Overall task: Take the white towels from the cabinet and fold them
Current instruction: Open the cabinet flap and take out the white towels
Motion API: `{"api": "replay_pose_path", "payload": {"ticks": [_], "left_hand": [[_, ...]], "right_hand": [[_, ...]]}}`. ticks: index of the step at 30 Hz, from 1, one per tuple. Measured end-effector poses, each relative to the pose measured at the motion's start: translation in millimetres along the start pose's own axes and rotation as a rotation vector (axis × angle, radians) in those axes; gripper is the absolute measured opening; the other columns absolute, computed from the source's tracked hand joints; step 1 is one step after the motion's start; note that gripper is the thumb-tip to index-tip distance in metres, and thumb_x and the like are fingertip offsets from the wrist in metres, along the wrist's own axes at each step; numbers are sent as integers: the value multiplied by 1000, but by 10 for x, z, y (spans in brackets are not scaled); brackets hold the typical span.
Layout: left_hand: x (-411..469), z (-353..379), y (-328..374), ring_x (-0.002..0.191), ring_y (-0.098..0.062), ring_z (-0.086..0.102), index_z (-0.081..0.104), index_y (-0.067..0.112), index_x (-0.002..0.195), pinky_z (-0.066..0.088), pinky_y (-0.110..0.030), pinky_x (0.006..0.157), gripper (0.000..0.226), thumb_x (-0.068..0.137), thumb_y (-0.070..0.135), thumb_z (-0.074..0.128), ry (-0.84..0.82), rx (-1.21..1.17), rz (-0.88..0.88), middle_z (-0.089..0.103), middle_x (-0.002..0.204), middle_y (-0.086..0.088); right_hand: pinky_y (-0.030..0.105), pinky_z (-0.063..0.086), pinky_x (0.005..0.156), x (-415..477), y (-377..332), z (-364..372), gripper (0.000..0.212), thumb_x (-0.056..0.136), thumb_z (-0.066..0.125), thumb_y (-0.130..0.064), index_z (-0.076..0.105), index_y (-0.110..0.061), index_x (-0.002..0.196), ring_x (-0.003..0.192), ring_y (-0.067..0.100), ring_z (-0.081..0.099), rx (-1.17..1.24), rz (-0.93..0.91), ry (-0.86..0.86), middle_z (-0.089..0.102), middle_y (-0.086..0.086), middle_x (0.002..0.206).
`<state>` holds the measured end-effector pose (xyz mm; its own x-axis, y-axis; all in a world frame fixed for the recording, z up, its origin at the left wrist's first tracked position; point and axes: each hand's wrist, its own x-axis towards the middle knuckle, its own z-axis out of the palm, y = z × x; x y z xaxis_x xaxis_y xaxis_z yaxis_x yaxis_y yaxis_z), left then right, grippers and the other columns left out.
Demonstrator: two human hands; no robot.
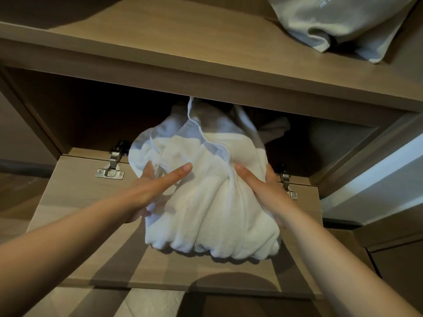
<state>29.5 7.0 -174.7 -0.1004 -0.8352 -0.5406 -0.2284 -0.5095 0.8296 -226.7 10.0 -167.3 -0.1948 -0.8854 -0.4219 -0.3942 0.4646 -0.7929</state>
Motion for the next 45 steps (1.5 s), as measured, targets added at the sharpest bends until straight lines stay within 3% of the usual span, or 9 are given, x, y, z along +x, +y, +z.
{"api": "replay_pose_path", "payload": {"ticks": [3,7,11,17,22,29,34,37,45], "left_hand": [[6,45,54,136,-34,35,12,38,150,31,-67,104,153,18,88,71,-12,-21,13,28,155,6],[37,79,44,111,-23,53,26,32,142,43,-51,98,143,18,85,75,-50,-71,8,50,134,5],[118,83,-15,116,-24,57,28,31,142,48,-48,100,137,25,82,79,-78,-114,-1,54,134,3],[120,78,-31,109,-20,66,37,36,137,53,-42,93,120,33,78,81,-188,-152,22,66,123,5],[108,88,-39,107,-23,63,41,31,130,52,-46,94,120,28,79,81,-28,-18,0,63,122,6],[-29,108,-138,109,-21,62,34,38,134,51,-47,96,124,27,76,83,-14,-37,10,60,124,9],[-184,138,-133,108,-23,62,36,38,132,51,-48,94,127,21,75,84,2,-76,21,60,122,9],[-299,150,-144,105,-23,64,39,34,129,54,-46,90,123,22,73,85,-4,-92,15,63,119,7],[-447,119,-34,108,-25,64,40,37,131,52,-48,93,114,34,73,86,-33,-110,-25,63,124,6]], "right_hand": [[50,36,112,110,62,-27,137,37,64,-97,13,-44,152,138,24,41,39,13,-65,35,-8,155],[48,36,112,135,55,-46,132,40,64,-96,15,-44,152,137,20,42,32,-3,-93,38,-12,153],[37,44,97,70,128,-16,114,47,66,-86,31,-41,146,121,14,53,123,-12,-157,52,-14,136],[45,44,106,120,254,34,123,38,72,-90,35,-41,144,117,15,59,183,16,-156,59,-15,132],[34,49,93,38,295,83,115,40,71,-87,39,-40,140,111,8,61,220,-21,-135,62,-18,123],[38,48,100,-86,399,108,119,35,73,-88,43,-39,140,110,7,63,239,-49,-111,65,-19,121],[23,48,77,-317,292,73,93,50,77,-77,44,-42,129,101,2,63,288,-44,-128,64,-20,113],[23,46,73,-446,271,27,80,54,75,-70,42,-45,122,98,2,62,306,-19,-135,62,-21,110],[25,46,73,-601,142,-92,102,36,74,-83,44,-45,126,103,6,63,264,6,-164,63,-18,116]]}}
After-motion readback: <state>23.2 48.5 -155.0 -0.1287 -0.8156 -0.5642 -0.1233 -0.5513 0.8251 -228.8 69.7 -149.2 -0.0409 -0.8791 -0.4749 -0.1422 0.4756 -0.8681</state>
